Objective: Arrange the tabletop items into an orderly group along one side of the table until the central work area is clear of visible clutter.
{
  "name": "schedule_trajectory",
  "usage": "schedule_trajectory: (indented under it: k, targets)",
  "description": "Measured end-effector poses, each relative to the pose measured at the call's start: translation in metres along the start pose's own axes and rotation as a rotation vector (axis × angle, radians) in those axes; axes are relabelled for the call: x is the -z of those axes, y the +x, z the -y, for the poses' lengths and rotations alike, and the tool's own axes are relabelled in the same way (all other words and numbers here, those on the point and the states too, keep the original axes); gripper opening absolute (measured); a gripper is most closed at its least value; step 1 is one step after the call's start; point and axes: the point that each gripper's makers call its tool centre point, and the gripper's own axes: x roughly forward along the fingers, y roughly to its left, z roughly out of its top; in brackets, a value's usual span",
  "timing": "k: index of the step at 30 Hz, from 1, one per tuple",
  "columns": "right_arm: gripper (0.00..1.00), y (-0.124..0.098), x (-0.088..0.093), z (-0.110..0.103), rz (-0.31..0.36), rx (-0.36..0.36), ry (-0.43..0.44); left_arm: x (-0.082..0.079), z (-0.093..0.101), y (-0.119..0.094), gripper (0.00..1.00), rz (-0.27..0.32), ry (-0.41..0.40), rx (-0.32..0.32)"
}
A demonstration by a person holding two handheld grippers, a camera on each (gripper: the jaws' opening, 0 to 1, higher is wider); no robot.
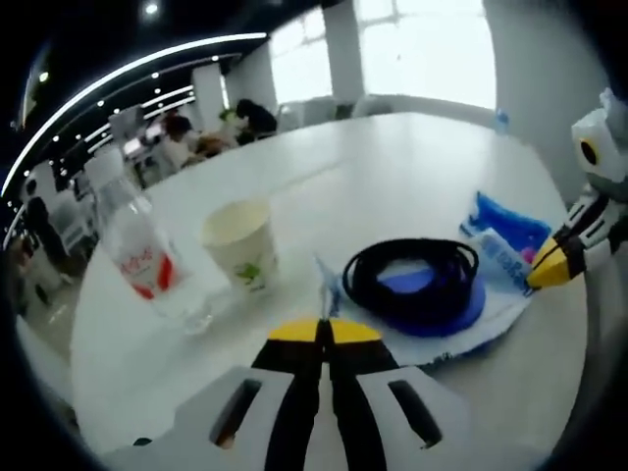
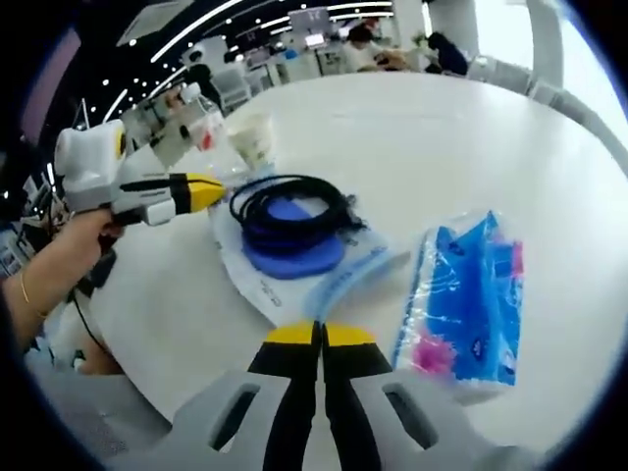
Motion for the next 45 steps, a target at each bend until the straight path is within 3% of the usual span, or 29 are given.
schedule_trajectory:
  k: [13,18,23,26,30,36,39,41,43,45]
  targets:
    - [0.04,0.005,0.012,-0.001,-0.066,-0.012,0.067,0.016,0.0,0.003,0.0,-0.056,-0.04,-0.004]
    - [0.1,0.001,0.015,-0.003,-0.08,-0.017,0.16,0.008,-0.004,-0.001,0.02,-0.032,-0.071,-0.013]
    - [0.29,-0.003,0.008,-0.002,-0.056,-0.018,0.232,-0.004,-0.007,0.0,0.15,-0.016,-0.072,-0.01]
    - [0.31,-0.002,0.006,0.003,-0.048,-0.009,0.253,-0.008,-0.005,0.005,0.19,-0.019,-0.07,0.007]
    - [0.29,0.005,-0.002,0.011,-0.035,-0.001,0.298,-0.011,0.001,0.014,0.24,-0.017,-0.112,0.05]
    - [0.27,0.014,-0.009,0.02,-0.02,0.012,0.329,-0.007,-0.004,0.029,0.22,-0.053,-0.112,0.046]
    - [0.2,0.017,-0.008,0.022,-0.023,0.021,0.337,-0.004,-0.004,0.033,0.16,-0.071,-0.16,0.058]
    - [0.1,0.019,-0.007,0.024,-0.022,0.025,0.324,-0.001,0.001,0.035,0.1,-0.083,-0.168,0.084]
    - [0.09,0.02,-0.007,0.024,-0.023,0.023,0.324,-0.002,0.006,0.035,0.06,-0.081,-0.175,0.104]
    - [0.07,0.02,-0.008,0.025,-0.018,0.02,0.326,-0.001,0.004,0.036,0.04,-0.09,-0.121,0.092]
